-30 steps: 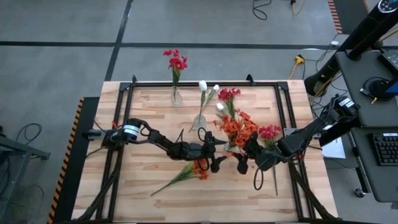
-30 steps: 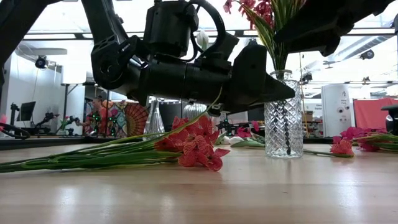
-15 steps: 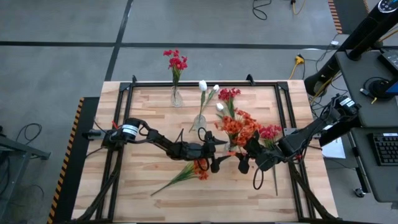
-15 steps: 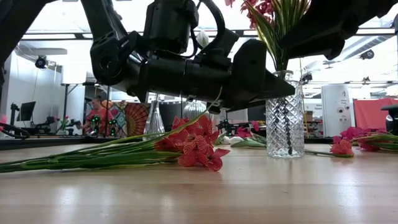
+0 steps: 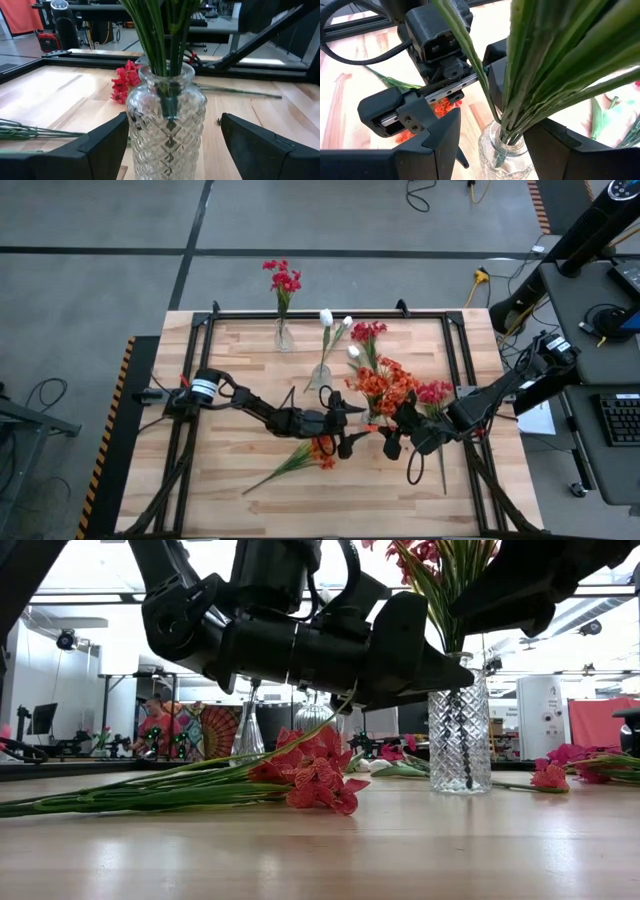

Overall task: Sort flowers into vase by color
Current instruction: Put the middle right red sprig flower into the top left transparent glass vase

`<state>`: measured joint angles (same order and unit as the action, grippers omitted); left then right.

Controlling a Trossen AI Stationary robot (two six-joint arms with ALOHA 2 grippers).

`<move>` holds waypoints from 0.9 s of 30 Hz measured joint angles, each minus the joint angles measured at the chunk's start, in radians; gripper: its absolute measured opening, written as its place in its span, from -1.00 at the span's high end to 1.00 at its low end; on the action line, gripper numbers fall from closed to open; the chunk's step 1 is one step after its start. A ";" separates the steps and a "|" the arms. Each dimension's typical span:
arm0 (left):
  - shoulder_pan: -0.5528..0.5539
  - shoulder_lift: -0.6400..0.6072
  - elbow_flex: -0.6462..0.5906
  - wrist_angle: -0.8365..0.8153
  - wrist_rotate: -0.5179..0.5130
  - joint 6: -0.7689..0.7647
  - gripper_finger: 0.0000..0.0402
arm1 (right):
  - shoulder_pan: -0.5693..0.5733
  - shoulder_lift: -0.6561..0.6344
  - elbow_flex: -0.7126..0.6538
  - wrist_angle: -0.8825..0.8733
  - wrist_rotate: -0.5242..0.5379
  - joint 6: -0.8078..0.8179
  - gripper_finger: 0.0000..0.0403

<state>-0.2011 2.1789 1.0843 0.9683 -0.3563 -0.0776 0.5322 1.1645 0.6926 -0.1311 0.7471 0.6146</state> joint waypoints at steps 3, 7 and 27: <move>-0.001 -0.003 0.000 -0.001 0.000 0.000 -0.48 | 0.000 0.000 0.000 -0.002 -0.007 0.004 0.01; -0.001 -0.005 0.000 -0.001 0.000 0.001 -0.48 | 0.000 -0.002 0.000 -0.006 -0.015 0.006 0.01; -0.008 -0.038 0.000 -0.059 -0.001 0.017 -0.48 | 0.000 -0.019 0.000 -0.029 -0.041 -0.028 0.01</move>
<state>-0.2089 2.1414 1.0843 0.9094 -0.3573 -0.0605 0.5320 1.1458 0.6926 -0.1599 0.7063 0.5864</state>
